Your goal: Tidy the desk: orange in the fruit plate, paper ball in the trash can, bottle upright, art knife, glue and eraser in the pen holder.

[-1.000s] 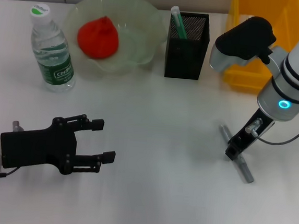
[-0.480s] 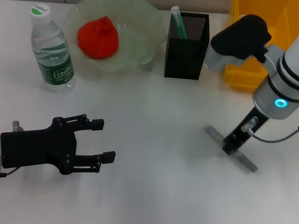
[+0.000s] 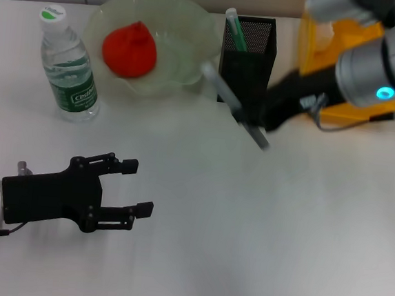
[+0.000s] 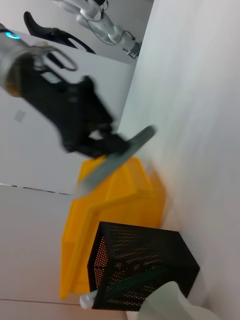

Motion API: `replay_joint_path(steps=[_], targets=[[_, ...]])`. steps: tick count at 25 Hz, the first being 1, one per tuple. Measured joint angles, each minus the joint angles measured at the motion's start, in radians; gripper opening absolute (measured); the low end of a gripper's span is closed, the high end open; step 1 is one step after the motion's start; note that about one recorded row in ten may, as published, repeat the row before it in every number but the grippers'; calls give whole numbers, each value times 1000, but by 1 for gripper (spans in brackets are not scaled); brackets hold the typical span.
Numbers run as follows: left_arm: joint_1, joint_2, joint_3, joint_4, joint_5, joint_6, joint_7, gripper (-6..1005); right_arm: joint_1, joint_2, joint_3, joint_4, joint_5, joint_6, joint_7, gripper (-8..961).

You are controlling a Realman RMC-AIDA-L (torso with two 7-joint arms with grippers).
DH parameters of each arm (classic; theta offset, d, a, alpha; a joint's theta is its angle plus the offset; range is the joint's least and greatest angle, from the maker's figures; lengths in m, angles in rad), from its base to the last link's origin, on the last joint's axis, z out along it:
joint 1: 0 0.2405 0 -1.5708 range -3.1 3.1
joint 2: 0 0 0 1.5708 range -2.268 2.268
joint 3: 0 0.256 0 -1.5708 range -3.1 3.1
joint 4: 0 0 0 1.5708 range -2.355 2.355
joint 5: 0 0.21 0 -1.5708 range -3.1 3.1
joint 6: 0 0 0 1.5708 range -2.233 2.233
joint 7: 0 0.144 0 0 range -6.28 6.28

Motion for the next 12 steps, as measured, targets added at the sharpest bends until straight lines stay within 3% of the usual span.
replay_joint_path(steps=[4,12], targets=[[1,-4,-2,0,0,-4,0,842,-68,1,57,14,261,137,-215,136],[1,-11,0,1,-2,3,1,843,-93,1,79,183,553,404,-493,136]])
